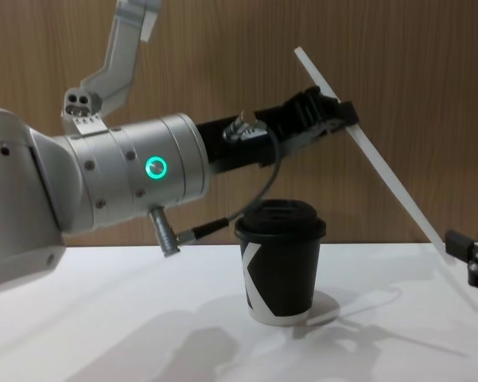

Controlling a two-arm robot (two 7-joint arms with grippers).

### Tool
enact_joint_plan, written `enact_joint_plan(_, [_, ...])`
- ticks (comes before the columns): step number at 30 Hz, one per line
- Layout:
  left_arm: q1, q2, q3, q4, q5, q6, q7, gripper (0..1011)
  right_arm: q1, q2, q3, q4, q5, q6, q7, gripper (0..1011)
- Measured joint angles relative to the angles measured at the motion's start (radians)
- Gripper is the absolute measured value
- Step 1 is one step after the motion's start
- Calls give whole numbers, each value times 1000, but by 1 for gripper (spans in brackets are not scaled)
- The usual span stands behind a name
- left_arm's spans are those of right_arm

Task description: Pick up the straw with one hand, pass it to the other hand, and insert it into the cup.

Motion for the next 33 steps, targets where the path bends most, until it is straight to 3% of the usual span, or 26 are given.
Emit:
enact_joint_plan(7, [-12,23,8,-32,38,-27,8,10,0,0,0,0,0,0,0,893])
enact_joint_plan(12, [-25,48,16,-64,76,-47,16,10,0,0,0,0,0,0,0,999])
enact_joint_plan(24, [-70,128,34,-151,179,-76,41,8,0,0,0,0,0,0,0,1001])
enact_joint_plan(33, [-116,195,50,-210,241,-67,40,11,0,0,0,0,0,0,0,1001])
